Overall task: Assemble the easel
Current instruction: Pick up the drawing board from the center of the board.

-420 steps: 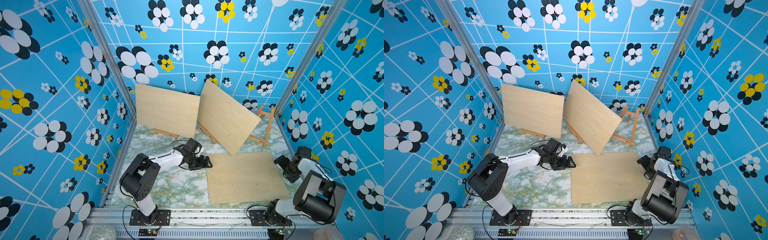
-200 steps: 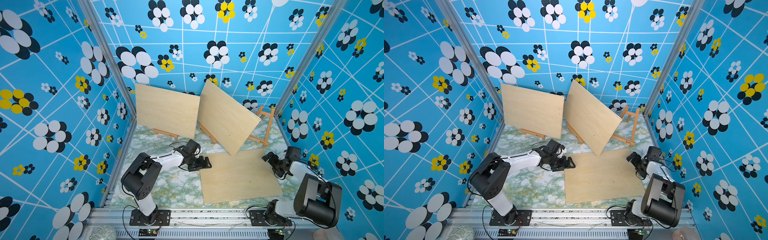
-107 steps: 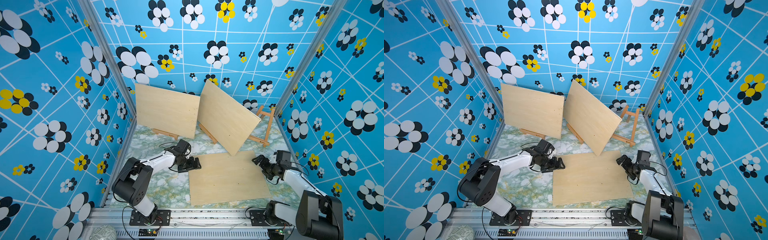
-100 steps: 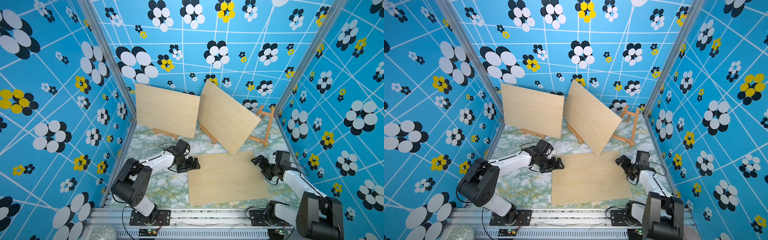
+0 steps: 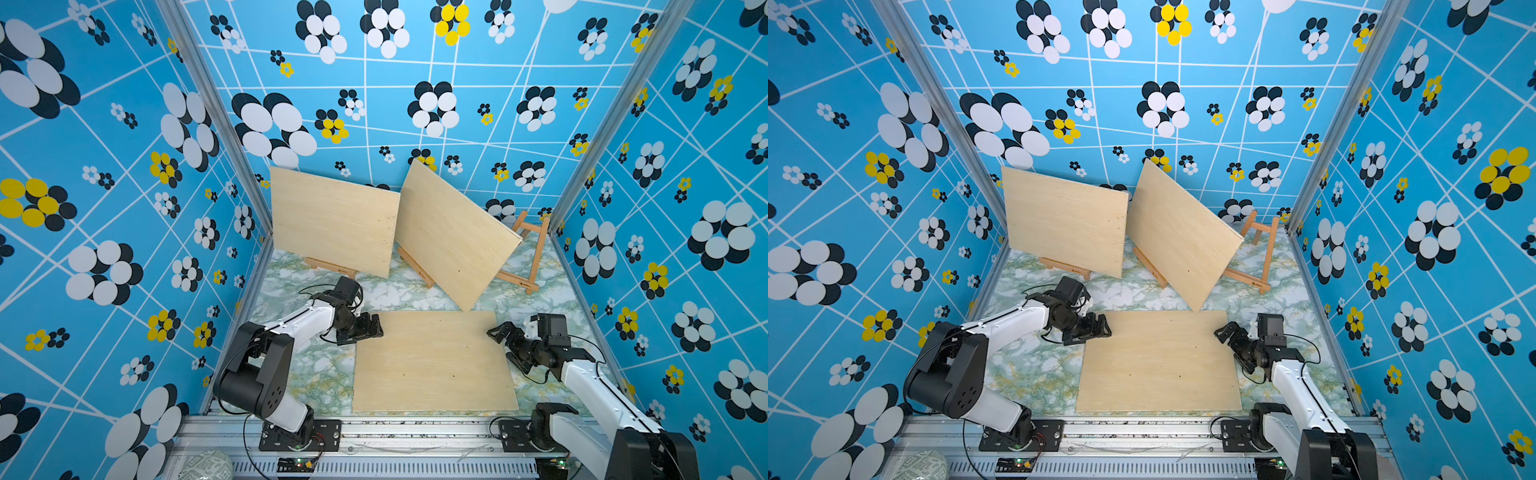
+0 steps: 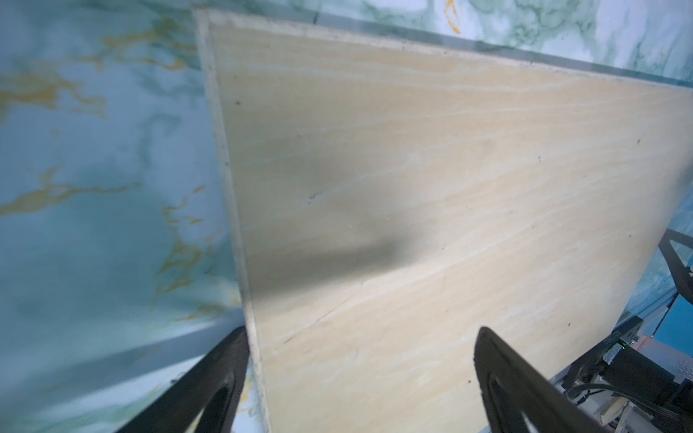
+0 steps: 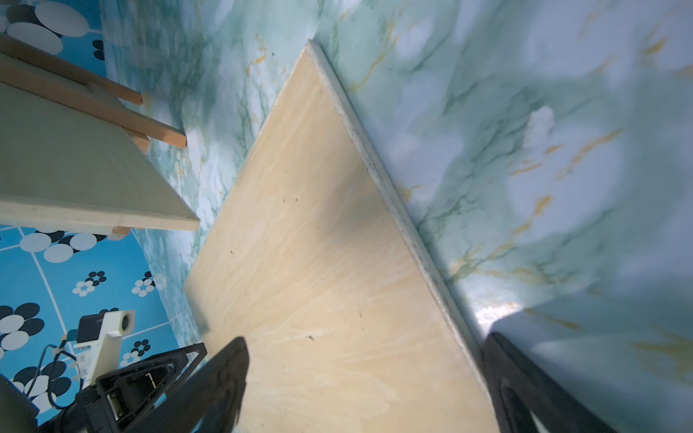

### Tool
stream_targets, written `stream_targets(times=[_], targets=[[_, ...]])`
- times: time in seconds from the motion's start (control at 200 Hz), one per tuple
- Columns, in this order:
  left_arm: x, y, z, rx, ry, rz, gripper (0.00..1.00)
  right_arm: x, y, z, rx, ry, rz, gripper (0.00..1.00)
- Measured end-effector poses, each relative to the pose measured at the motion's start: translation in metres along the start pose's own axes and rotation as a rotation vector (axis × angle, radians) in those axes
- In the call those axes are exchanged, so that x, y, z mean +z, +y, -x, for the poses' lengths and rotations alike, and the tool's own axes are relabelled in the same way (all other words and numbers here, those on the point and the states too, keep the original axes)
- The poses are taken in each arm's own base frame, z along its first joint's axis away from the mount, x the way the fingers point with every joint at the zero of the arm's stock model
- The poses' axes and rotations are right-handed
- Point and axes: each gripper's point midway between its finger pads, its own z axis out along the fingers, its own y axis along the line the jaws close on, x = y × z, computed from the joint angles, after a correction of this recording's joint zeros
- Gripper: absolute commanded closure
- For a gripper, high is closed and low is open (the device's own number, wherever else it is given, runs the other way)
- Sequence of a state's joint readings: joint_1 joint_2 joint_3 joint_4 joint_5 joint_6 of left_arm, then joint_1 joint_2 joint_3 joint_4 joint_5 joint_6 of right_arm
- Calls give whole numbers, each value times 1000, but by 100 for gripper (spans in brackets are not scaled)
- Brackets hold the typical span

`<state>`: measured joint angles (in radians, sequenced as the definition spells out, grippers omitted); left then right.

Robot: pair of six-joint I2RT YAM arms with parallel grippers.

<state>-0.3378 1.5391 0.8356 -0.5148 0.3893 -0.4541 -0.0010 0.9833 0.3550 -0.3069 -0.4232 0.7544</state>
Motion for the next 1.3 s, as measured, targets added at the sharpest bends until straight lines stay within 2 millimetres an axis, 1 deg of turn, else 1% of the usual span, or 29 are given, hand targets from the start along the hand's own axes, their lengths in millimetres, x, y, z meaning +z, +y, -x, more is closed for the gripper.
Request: stream_targets(times=[0.17, 0.305, 0.35, 0.415, 0.535, 0.655, 0.735, 0.86, 1.019, 1.159, 1.299], targets=[[-14, 25, -1, -30, -27, 59, 5, 9, 17, -27, -73, 71, -7, 1], [-31, 9, 1, -10, -55, -33, 5, 20, 37, -60, -129, 198, 19, 1], [-37, 9, 4, -12, -74, -47, 5, 23, 43, -68, -145, 233, 24, 1], [-44, 12, 8, -30, -98, -54, 6, 27, 50, -74, -161, 261, 25, 0], [-51, 23, 12, -67, -130, -53, 6, 34, 61, -78, -176, 297, 22, 1], [-53, 37, 9, -90, -128, -4, 5, 40, 68, -77, -195, 322, 6, 1], [-56, 50, 6, -94, -132, 61, 5, 40, 68, -78, -215, 332, -10, 1], [-72, 71, 8, -121, -181, 152, 4, 40, 67, -79, -261, 342, -27, 1], [-83, 96, 11, -189, -198, 199, 5, 44, 67, -78, -307, 361, -44, 0], [-84, 107, 15, -208, -168, 217, 7, 47, 70, -77, -348, 379, -53, 1], [-78, 110, 21, -193, -119, 215, 8, 47, 69, -74, -386, 368, -54, 1]])
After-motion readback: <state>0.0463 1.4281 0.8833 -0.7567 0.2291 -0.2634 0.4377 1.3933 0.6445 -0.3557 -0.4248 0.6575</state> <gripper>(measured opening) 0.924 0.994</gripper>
